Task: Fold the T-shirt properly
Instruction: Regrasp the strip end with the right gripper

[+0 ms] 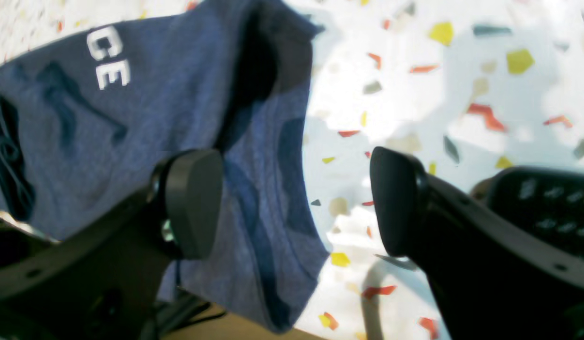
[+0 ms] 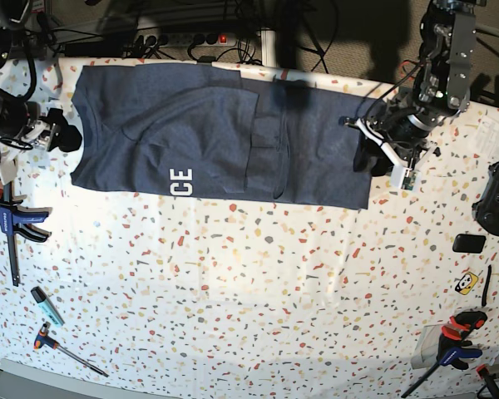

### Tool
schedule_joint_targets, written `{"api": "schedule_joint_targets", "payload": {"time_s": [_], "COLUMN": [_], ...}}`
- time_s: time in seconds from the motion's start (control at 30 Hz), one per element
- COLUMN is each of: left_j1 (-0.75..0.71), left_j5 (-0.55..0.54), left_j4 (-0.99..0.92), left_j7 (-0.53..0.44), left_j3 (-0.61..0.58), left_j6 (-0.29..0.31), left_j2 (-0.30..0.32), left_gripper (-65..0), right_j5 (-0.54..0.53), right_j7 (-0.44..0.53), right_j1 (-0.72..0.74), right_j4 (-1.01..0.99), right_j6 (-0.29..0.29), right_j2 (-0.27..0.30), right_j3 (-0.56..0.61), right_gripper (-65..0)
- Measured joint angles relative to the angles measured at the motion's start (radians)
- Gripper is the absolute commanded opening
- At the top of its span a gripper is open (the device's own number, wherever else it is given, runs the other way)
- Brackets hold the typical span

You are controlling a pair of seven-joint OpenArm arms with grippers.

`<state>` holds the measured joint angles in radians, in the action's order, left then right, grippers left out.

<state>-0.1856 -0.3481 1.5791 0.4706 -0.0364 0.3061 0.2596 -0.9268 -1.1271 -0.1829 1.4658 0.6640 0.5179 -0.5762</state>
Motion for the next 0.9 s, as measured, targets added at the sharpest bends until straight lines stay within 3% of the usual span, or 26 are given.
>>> {"api": "schedule_joint_targets", "payload": {"time_s": [0.37,0.7,0.77,0.87,0.9], "left_j1": [0.0,0.0,0.0,0.0,0.0], "left_j5": [0.0,0.0,0.0,0.0,0.0], "left_j4": [0.0,0.0,0.0,0.0,0.0], "left_j7": [0.0,0.0,0.0,0.0,0.0], "left_j3": [0.0,0.0,0.0,0.0,0.0], "left_j6": [0.0,0.0,0.0,0.0,0.0], "left_j2": [0.0,0.0,0.0,0.0,0.0], "left_gripper": [-45.4,-45.4,-45.4,-45.4,-45.4], "right_j5": [-0.011,-0.019,-0.019,-0.013,-0.015], "right_j7": [0.068,0.106,0.105,0.091,0.103], "right_j1": [0.008,0.011,0.011,0.007,0.004], "right_j4": [-0.063,-0.063,-0.064,-0.066,-0.066], "right_j6": [0.026,0.026,0.026,0.026,0.026], "right_j2": [-0.02,-0.095,-0.102,-0.106,-0.106], "right_j3": [0.199,0.225,0.229,0.231,0.232], "right_gripper": [-19.0,-32.7,-40.8,-61.2,-65.0]}}
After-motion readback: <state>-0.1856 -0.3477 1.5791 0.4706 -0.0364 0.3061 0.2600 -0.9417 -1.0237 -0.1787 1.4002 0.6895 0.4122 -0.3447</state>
